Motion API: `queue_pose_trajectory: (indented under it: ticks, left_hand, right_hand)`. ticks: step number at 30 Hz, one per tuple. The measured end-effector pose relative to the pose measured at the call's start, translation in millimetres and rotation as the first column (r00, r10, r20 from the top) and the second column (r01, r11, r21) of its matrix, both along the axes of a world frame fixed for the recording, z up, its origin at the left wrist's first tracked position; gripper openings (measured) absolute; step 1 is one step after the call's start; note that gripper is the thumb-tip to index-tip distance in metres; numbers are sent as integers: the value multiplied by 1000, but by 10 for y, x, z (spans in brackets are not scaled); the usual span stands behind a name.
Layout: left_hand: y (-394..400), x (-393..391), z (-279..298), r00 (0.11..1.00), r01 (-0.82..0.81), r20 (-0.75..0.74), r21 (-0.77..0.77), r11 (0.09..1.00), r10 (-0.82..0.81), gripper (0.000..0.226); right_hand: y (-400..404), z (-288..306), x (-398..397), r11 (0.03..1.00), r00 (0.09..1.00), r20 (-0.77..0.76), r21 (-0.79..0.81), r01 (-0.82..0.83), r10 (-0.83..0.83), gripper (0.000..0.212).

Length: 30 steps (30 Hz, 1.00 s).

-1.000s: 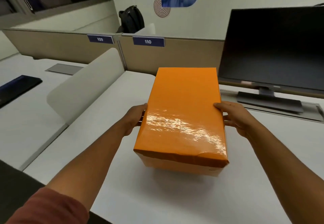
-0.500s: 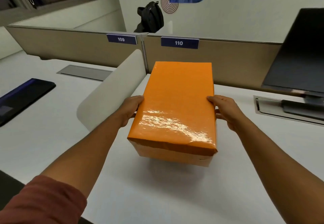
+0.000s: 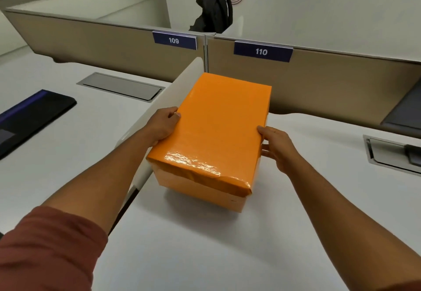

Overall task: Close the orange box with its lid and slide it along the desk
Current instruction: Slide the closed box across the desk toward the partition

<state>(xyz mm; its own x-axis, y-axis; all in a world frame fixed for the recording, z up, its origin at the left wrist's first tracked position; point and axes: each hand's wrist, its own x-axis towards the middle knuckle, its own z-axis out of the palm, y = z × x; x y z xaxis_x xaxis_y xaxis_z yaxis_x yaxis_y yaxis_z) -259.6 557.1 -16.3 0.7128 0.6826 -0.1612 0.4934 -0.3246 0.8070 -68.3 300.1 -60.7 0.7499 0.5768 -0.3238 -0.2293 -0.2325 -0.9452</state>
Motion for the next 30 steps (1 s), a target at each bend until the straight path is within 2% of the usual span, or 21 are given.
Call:
queue_pose_trajectory:
  ticks: [8,12,14,18,20,25,30]
  left_hand:
    - [98,54,-174,991,-2,-126,315,949,44,39]
    - [-28,55,-226,991,14,-130,392,920,40,46]
    - [-100,86,-248,984,90,-176,423,902,-16,50]
    - [-295,-67,-256,979,119,-201,634,764,14,44]
    - [-356,-58,-258,977,132,-213,645,752,11,42]
    - [-374,-8,-198,936,265,-351,622,737,-40,51]
    - [-292,-63,-133,913,307,-402,580,755,-63,52]
  right_hand:
    - [175,-219,-92,999,999,-18,-23,40,-40,25]
    - [193,-286,-145,996,996,27,-19,89,-89,59]
    - [253,-264,-162,989,988,57,-30,144,-142,68]
    - [366,-200,-348,990,983,127,-28,137,-132,60]
    - [406,-221,-396,990,982,132,-28,141,-137,54]
    - [483,-240,-460,987,976,168,-48,151,-141,44]
    - [452,-198,-436,999,983,183,-48,-13,22,49]
